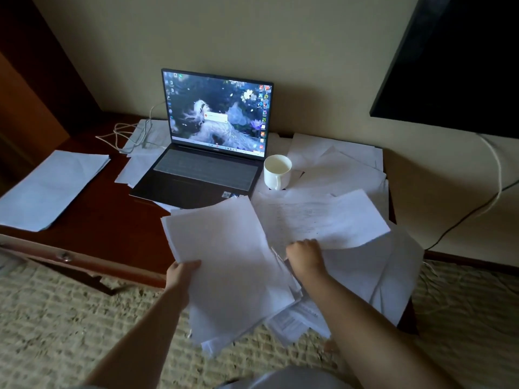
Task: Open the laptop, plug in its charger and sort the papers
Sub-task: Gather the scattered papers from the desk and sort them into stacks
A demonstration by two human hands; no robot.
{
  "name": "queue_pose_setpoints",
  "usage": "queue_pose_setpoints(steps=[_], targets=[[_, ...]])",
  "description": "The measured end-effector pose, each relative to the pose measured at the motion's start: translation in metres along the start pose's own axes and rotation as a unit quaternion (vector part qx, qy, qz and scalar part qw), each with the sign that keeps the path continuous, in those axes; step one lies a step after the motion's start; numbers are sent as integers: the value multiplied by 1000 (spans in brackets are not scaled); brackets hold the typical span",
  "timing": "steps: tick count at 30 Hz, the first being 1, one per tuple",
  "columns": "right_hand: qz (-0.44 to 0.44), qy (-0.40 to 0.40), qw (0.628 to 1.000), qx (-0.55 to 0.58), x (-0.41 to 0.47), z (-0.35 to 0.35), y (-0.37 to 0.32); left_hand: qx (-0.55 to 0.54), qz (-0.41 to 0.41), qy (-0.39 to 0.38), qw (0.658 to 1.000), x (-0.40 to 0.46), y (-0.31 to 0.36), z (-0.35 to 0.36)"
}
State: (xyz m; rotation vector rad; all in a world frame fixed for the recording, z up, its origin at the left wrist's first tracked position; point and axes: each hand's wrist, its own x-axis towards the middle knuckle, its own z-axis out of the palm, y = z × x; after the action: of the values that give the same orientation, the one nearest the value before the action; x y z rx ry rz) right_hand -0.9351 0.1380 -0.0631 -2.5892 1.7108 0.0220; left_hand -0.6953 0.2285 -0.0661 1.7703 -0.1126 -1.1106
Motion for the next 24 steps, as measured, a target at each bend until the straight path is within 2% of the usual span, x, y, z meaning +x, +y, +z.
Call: queue_pose_setpoints(steps=[3, 5, 7, 9, 12, 14, 15, 17, 20, 22, 24], targets=[[95, -18, 995, -9, -10, -14, 7, -4, -4, -17, 1000, -5, 2, 7], [206, 46, 977, 28, -14, -19, 11, -7, -1, -43, 999, -9, 1, 15], [296, 140, 940, 95, -14, -24, 14, 2, -5, -62, 998, -13, -1, 21], [360, 164, 899, 185, -12, -29, 16, 37, -7, -67, 997, -16, -3, 22], [378, 202, 823, 372, -14, -42, 12, 68, -16, -80, 994, -16, -5, 19], [362, 176, 769, 497, -19, -43, -2, 67, -28, -85, 994, -15, -8, 19], [340, 150, 759, 534, -22, -39, -10, 64, -40, -91, 993, -15, -8, 18], [285, 92, 766, 569, -28, -29, -22, 28, -66, -118, 990, -15, -10, 17], [237, 21, 829, 506, -40, -14, -23, -76, -98, -177, 976, -19, -10, 15], [271, -9, 845, 462, -45, -3, -18, -102, -89, -195, 971, -17, -10, 13], [316, -22, 838, 444, -50, 4, -11, -97, -83, -209, 970, -16, -10, 14]])
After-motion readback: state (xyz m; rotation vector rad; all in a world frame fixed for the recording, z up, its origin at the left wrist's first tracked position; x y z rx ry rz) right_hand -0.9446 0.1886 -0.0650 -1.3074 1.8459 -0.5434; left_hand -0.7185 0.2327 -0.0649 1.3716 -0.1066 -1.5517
